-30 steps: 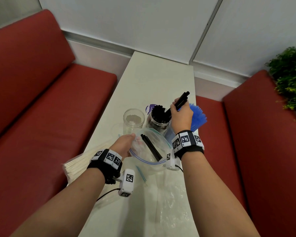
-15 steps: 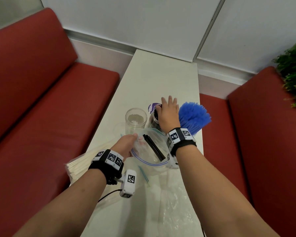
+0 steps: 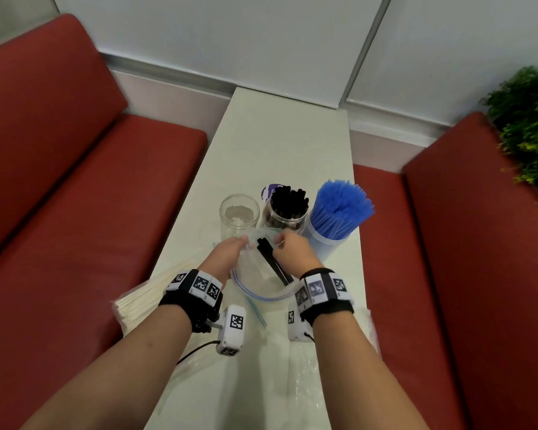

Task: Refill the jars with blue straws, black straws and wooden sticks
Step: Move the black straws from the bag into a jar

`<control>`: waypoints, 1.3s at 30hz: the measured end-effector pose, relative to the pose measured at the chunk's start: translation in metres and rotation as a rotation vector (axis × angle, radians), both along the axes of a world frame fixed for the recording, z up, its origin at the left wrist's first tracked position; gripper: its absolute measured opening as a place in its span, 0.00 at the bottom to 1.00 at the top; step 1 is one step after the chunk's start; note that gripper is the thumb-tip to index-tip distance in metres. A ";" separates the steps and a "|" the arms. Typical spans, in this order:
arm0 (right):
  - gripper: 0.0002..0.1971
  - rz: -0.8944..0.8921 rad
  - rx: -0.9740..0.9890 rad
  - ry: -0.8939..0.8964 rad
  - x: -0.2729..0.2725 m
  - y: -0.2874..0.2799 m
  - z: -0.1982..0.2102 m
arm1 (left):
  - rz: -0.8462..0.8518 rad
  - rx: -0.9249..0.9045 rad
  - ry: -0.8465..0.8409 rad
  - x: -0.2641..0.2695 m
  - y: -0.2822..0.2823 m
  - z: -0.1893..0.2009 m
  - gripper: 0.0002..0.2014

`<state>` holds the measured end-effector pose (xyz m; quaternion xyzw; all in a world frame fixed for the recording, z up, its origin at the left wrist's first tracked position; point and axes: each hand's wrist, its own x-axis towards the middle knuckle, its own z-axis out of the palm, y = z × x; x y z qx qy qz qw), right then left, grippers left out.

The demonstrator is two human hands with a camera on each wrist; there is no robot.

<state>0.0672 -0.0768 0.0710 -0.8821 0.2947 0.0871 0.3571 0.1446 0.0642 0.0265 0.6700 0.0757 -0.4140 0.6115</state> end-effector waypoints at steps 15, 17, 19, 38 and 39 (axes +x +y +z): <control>0.14 -0.196 -0.009 -0.223 -0.040 0.022 -0.018 | -0.012 -0.097 0.089 -0.016 0.003 0.017 0.23; 0.12 -0.206 0.006 -0.198 -0.040 0.018 -0.013 | -0.008 -0.111 0.094 -0.018 0.001 0.018 0.21; 0.08 -0.188 -0.005 -0.140 -0.042 0.014 -0.012 | -0.002 -0.112 0.091 -0.021 0.000 0.020 0.17; 0.05 -0.087 0.118 -0.470 0.012 -0.051 0.116 | 0.065 -0.098 0.100 -0.019 0.003 0.008 0.22; 0.05 -0.084 0.106 -0.473 0.018 -0.052 0.116 | 0.066 -0.102 0.098 -0.018 0.002 0.007 0.21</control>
